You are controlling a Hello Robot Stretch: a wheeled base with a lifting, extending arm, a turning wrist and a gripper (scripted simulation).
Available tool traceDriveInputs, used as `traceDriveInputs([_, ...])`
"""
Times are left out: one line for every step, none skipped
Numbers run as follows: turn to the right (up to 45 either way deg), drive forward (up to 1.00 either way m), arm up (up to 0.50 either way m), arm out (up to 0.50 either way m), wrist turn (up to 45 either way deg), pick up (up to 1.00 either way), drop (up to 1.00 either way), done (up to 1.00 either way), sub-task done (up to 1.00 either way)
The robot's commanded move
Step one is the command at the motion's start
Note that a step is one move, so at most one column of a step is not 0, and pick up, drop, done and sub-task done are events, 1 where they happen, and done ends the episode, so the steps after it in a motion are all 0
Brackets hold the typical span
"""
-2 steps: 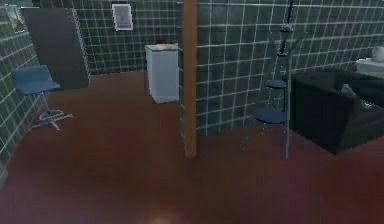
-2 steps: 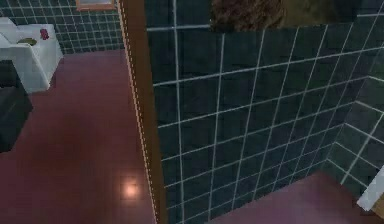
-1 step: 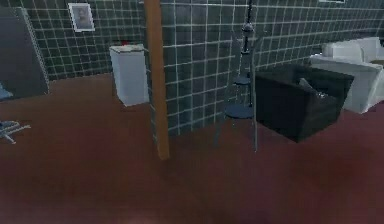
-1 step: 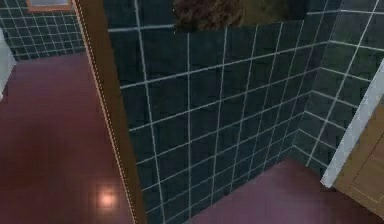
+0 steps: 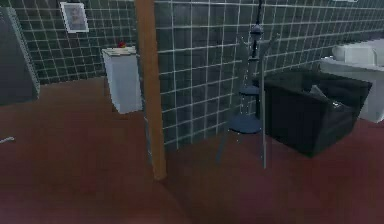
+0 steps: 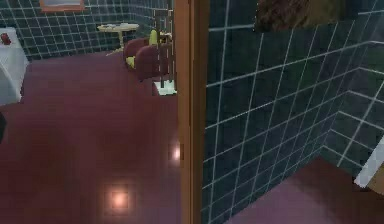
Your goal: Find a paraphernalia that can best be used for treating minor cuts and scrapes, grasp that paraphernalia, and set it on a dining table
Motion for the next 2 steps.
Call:
traceDriveInputs([45.0, 0.0, 0.0, 0.0, 0.0, 0.0, 0.0, 0.0, 0.0])
traceDriveInputs([6.0, 0.0, 0.0, 0.0, 0.0, 0.0, 0.0, 0.0, 0.0])
